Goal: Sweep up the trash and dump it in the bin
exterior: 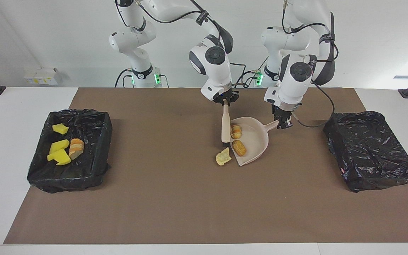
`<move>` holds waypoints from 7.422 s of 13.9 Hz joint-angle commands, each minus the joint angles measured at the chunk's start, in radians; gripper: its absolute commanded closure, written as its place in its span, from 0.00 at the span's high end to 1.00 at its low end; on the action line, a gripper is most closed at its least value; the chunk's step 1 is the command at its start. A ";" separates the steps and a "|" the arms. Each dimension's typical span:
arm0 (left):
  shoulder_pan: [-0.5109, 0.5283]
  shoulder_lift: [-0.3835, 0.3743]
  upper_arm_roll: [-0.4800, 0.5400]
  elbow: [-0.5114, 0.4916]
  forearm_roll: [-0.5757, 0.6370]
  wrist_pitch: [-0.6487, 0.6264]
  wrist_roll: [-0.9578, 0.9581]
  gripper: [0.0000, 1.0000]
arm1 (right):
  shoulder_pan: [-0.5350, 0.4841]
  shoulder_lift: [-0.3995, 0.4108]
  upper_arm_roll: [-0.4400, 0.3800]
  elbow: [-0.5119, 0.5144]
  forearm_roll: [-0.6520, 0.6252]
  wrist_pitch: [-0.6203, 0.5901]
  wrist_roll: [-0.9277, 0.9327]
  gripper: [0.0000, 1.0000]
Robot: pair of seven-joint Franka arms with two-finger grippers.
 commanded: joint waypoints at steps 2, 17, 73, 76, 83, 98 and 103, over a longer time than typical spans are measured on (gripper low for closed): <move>-0.014 -0.015 0.011 -0.026 -0.017 0.030 -0.057 0.00 | -0.110 -0.019 0.007 -0.008 -0.149 -0.040 -0.121 0.00; -0.040 -0.027 0.010 -0.054 -0.017 0.044 -0.202 0.00 | -0.033 0.119 0.076 0.084 -0.211 -0.002 -0.497 0.00; 0.610 0.228 0.008 0.808 0.862 -0.332 0.498 0.00 | -0.550 -0.139 0.067 0.270 -0.229 -0.488 -0.679 1.00; 0.612 0.221 -0.001 0.825 0.694 -0.344 0.484 0.00 | -0.607 -0.139 0.049 0.323 -0.228 -0.477 -0.687 1.00; 0.551 0.159 -0.005 0.807 0.216 -0.511 -0.026 0.00 | -0.661 -0.137 -0.137 0.375 -0.246 -0.454 -0.762 1.00; -0.118 0.149 -0.009 0.428 -0.106 -0.090 -1.169 0.00 | -0.659 -0.271 -0.146 0.306 -0.232 -0.526 -0.692 1.00; -0.212 0.208 -0.010 0.361 -0.134 0.024 -1.213 0.00 | -0.659 -0.272 -0.145 0.306 -0.232 -0.535 -0.692 1.00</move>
